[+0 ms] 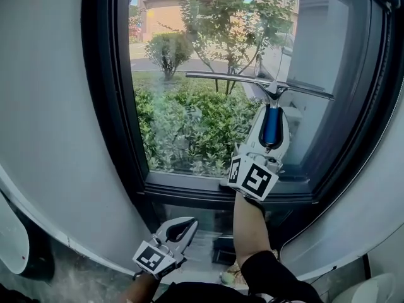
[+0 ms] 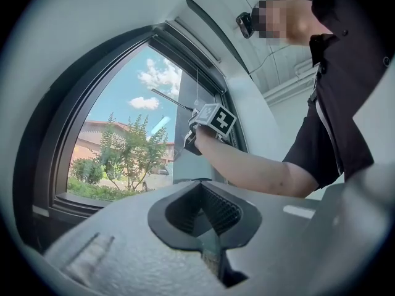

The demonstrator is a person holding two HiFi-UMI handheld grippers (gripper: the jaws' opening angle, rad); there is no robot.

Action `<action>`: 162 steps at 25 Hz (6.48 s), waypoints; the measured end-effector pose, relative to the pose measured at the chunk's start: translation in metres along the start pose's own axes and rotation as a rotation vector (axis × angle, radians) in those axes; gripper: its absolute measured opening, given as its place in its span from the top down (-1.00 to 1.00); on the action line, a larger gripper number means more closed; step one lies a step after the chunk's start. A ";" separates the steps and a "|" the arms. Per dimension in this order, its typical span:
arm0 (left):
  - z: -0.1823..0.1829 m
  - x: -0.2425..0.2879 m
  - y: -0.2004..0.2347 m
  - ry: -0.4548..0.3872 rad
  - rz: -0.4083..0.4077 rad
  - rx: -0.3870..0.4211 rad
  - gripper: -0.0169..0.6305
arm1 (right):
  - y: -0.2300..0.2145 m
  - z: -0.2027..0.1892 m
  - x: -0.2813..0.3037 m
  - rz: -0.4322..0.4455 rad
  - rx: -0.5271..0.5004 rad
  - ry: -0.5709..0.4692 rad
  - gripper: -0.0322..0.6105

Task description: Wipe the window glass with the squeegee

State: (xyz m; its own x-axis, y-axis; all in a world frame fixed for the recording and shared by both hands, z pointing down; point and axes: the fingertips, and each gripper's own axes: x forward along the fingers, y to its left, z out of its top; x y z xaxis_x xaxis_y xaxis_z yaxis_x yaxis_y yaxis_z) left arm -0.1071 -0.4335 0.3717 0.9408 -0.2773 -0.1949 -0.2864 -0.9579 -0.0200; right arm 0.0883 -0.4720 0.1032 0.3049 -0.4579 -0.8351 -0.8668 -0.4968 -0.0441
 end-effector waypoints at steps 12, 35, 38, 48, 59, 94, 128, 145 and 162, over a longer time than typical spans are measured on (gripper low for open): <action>-0.007 -0.003 -0.002 0.011 -0.001 -0.005 0.95 | -0.002 -0.008 -0.018 -0.006 0.006 0.035 0.48; -0.007 -0.002 -0.003 0.013 -0.007 -0.079 0.95 | -0.002 -0.024 -0.047 -0.003 -0.009 0.096 0.48; -0.010 -0.004 0.000 0.018 0.001 -0.079 0.95 | -0.002 -0.025 -0.050 -0.002 -0.012 0.105 0.48; -0.013 -0.003 0.000 0.022 -0.020 -0.104 0.95 | -0.002 -0.031 -0.059 0.005 -0.027 0.128 0.48; -0.023 -0.009 0.000 0.044 -0.025 -0.105 0.95 | -0.002 -0.042 -0.081 -0.009 -0.031 0.165 0.48; -0.042 -0.017 0.000 0.084 -0.037 -0.124 0.94 | -0.005 -0.066 -0.125 0.012 -0.056 0.254 0.48; -0.082 -0.041 -0.012 0.162 -0.050 -0.211 0.95 | -0.009 -0.101 -0.187 0.007 -0.062 0.403 0.48; -0.084 -0.038 -0.021 0.166 -0.030 -0.208 0.94 | -0.012 -0.115 -0.208 0.037 -0.070 0.483 0.48; -0.054 -0.037 -0.026 0.098 0.049 -0.125 0.94 | -0.003 -0.062 -0.156 0.070 0.020 0.331 0.48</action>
State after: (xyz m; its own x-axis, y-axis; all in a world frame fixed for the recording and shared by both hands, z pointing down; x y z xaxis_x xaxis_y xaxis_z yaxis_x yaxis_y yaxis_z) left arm -0.1252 -0.4022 0.4321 0.9413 -0.3237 -0.0955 -0.3132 -0.9433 0.1102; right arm 0.0677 -0.4450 0.2674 0.3528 -0.7067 -0.6133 -0.8967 -0.4425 -0.0059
